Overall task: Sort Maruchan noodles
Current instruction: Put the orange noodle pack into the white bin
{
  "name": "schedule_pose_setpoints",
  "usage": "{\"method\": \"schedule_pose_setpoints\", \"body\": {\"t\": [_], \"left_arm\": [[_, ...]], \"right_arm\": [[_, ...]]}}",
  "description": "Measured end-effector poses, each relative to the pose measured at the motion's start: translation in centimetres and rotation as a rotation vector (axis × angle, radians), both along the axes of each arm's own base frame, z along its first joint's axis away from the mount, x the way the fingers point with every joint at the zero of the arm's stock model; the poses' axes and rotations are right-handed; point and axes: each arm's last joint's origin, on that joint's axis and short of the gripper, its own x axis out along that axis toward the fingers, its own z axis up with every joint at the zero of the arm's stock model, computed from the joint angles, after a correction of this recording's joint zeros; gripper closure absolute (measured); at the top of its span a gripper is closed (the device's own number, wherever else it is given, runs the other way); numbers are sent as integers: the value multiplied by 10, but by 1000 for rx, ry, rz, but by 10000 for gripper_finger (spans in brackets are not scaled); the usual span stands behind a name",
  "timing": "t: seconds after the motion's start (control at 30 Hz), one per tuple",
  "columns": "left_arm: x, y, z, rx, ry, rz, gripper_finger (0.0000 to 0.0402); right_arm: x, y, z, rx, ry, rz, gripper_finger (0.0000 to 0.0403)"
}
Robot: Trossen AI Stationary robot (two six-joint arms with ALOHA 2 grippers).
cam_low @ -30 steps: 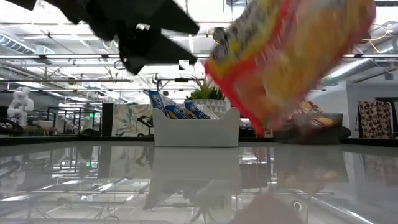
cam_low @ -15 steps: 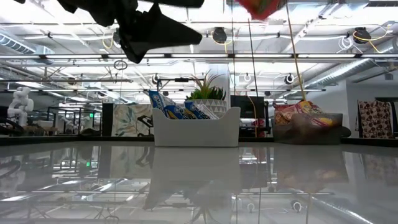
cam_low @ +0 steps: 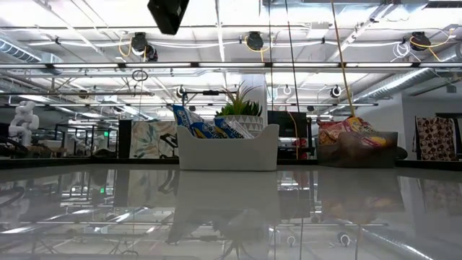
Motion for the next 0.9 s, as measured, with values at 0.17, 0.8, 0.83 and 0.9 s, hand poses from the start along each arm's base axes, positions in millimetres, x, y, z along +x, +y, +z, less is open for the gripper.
{"method": "schedule_pose_setpoints", "body": {"t": [0.17,0.8,0.83,0.9], "left_arm": [[4,-8,-1,-4,-119,-82,169],[24,-8,-27,-93,-403,-133,169],[25,-9,-25,-80,-414,-130,169],[27,-10,-22,-49,-435,-122,169]], "right_arm": [[-1,2,6,41,-37,8,403],[-1,2,9,116,-65,14,403],[-1,2,9,119,-65,13,403],[-1,2,9,127,-66,13,403]]}}
